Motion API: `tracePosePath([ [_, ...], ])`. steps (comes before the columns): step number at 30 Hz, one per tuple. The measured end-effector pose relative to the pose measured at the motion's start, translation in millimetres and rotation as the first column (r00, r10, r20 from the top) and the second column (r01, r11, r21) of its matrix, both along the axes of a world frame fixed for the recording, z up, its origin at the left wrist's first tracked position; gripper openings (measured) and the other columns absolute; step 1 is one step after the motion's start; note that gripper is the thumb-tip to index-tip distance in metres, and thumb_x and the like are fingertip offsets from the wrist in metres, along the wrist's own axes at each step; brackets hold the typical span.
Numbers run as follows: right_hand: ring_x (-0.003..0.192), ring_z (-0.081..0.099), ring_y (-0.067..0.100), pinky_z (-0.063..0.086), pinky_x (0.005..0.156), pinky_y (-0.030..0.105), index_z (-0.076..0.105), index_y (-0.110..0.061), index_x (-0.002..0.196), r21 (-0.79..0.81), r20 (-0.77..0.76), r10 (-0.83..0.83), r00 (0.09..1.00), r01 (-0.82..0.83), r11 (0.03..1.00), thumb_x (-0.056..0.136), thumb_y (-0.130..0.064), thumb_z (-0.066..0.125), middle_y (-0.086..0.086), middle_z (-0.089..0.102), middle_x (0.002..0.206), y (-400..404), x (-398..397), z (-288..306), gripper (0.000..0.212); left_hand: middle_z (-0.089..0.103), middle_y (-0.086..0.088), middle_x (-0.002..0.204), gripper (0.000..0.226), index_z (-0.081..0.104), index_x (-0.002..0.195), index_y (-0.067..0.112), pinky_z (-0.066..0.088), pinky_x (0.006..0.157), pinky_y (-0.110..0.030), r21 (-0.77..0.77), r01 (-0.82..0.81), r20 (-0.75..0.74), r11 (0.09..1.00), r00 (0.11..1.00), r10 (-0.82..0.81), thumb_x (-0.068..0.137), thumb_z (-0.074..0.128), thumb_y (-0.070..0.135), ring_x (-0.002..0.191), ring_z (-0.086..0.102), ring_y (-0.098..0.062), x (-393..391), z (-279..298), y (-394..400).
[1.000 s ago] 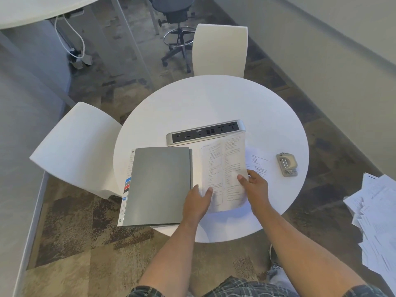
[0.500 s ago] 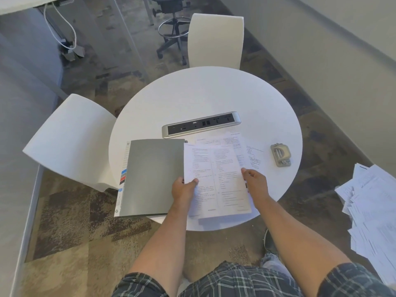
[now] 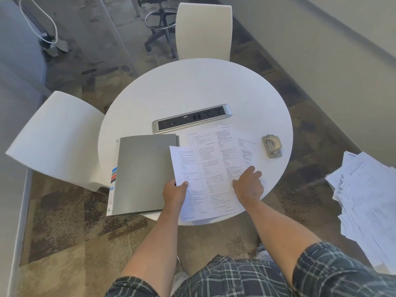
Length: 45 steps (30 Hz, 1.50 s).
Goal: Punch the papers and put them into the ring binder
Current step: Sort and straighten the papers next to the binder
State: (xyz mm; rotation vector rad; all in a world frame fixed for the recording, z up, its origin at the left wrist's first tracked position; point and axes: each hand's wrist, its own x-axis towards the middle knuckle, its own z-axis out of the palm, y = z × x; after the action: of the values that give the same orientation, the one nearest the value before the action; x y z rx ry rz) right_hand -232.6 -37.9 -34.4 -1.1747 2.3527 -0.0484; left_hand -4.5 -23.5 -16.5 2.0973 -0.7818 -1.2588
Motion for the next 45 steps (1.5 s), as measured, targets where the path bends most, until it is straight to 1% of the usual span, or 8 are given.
tracePosePath([
  [5, 0.1, 0.064, 0.029, 0.05, 0.081, 0.038, 0.035, -0.008, 0.14, 0.036, -0.03, -0.003, 1.0, 0.004, 0.999, 0.088, -0.032, 0.07, 0.015, 0.05, 0.131, -5.6, 5.8, -1.2, 0.067, 0.073, 0.0, 0.101, 0.013, 0.072, 0.105, 0.014, 0.053, 0.071, -0.029, 0.002, 0.027, -0.009, 1.0, 1.0, -0.027, 0.095, 0.067, 0.021, 0.091, 0.07, -0.02, -2.5, 0.6, 1.1],
  [13, 0.107, 0.064, 0.033, 0.051, 0.085, 0.043, 0.037, -0.01, 0.13, 0.138, 0.159, -0.19, 0.969, 0.169, 0.976, 0.074, -0.033, 0.086, 0.012, 0.06, 0.12, -20.2, -16.3, 4.0, 0.078, 0.073, 0.0, 0.101, 0.011, 0.071, 0.104, 0.012, 0.055, 0.075, -0.032, 0.014, 0.044, -0.005, 0.999, 0.999, -0.044, 0.095, 0.065, 0.015, 0.092, 0.07, -0.022, -0.3, -2.1, -3.8],
  [20, 0.091, 0.066, 0.028, 0.059, 0.08, 0.042, 0.059, -0.014, 0.102, 0.139, 0.243, -0.173, 0.954, 0.143, 0.98, 0.074, -0.035, 0.083, 0.007, 0.063, 0.106, -17.6, -29.5, -0.5, 0.043, 0.074, -0.003, 0.102, 0.013, 0.073, 0.105, 0.012, 0.058, 0.083, -0.038, -0.002, 0.002, -0.058, 1.0, 0.998, -0.002, 0.095, 0.064, 0.011, 0.093, 0.07, -0.025, 5.6, -0.7, -12.5],
  [24, 0.078, 0.066, 0.025, 0.053, 0.066, 0.032, 0.063, -0.016, 0.089, -0.079, 0.267, -0.063, 0.962, 0.087, 0.993, 0.081, -0.037, 0.071, 0.004, 0.064, 0.094, -14.4, -29.3, -1.8, 0.024, 0.073, -0.008, 0.101, 0.01, 0.07, 0.102, 0.007, 0.058, 0.085, -0.042, -0.022, -0.072, -0.142, 0.997, 0.987, 0.068, 0.096, 0.063, 0.007, 0.092, 0.069, -0.028, 7.6, 3.5, -20.4],
  [29, 0.083, 0.064, 0.024, 0.043, 0.064, 0.032, 0.062, -0.011, 0.097, -0.263, 0.608, 0.011, 0.794, 0.188, 0.946, 0.098, -0.026, 0.062, 0.006, 0.07, 0.095, -11.9, -30.0, 5.4, 0.015, 0.07, -0.004, 0.092, 0.002, 0.064, 0.095, 0.005, 0.052, 0.068, -0.028, 0.009, -0.186, -0.295, 0.983, 0.939, 0.18, 0.097, 0.064, 0.005, 0.078, 0.065, -0.018, 1.7, 14.4, -31.3],
  [32, 0.092, 0.07, 0.027, 0.049, 0.068, 0.032, 0.066, -0.019, 0.104, -0.193, 0.81, -0.04, 0.586, 0.329, 0.924, 0.095, -0.026, 0.068, 0.003, 0.073, 0.106, -12.2, -31.3, 13.1, 0.011, 0.068, -0.004, 0.088, 0.008, 0.062, 0.089, 0.003, 0.048, 0.064, -0.026, 0.014, -0.209, -0.323, 0.978, 0.925, 0.202, 0.095, 0.067, 0.004, 0.077, 0.062, -0.019, -1.2, 15.7, -37.6],
  [36, 0.08, 0.069, 0.024, 0.046, 0.062, 0.034, 0.068, -0.015, 0.106, -0.101, 0.894, -0.074, 0.443, 0.36, 0.928, 0.093, -0.015, 0.07, 0.01, 0.076, 0.105, -9.6, -35.9, 24.1, 0.013, 0.068, -0.001, 0.086, 0.012, 0.064, 0.083, 0.007, 0.045, 0.062, -0.025, -0.047, -0.145, -0.218, 0.988, 0.967, 0.132, 0.095, 0.065, 0.008, 0.074, 0.061, -0.017, -6.0, 16.5, -38.7],
  [45, 0.083, 0.071, 0.027, 0.05, 0.07, 0.038, 0.068, -0.012, 0.108, -0.068, 0.911, -0.077, 0.405, 0.332, 0.941, 0.092, -0.003, 0.066, 0.005, 0.079, 0.094, -6.5, -37.3, 26.8, 0.019, 0.067, -0.013, 0.112, 0.018, 0.056, 0.104, 0.009, 0.045, 0.075, -0.031, -0.082, -0.166, -0.125, 0.983, 0.98, 0.155, 0.092, 0.069, 0.008, 0.09, 0.06, -0.023, -6.0, 16.2, -42.3],
])
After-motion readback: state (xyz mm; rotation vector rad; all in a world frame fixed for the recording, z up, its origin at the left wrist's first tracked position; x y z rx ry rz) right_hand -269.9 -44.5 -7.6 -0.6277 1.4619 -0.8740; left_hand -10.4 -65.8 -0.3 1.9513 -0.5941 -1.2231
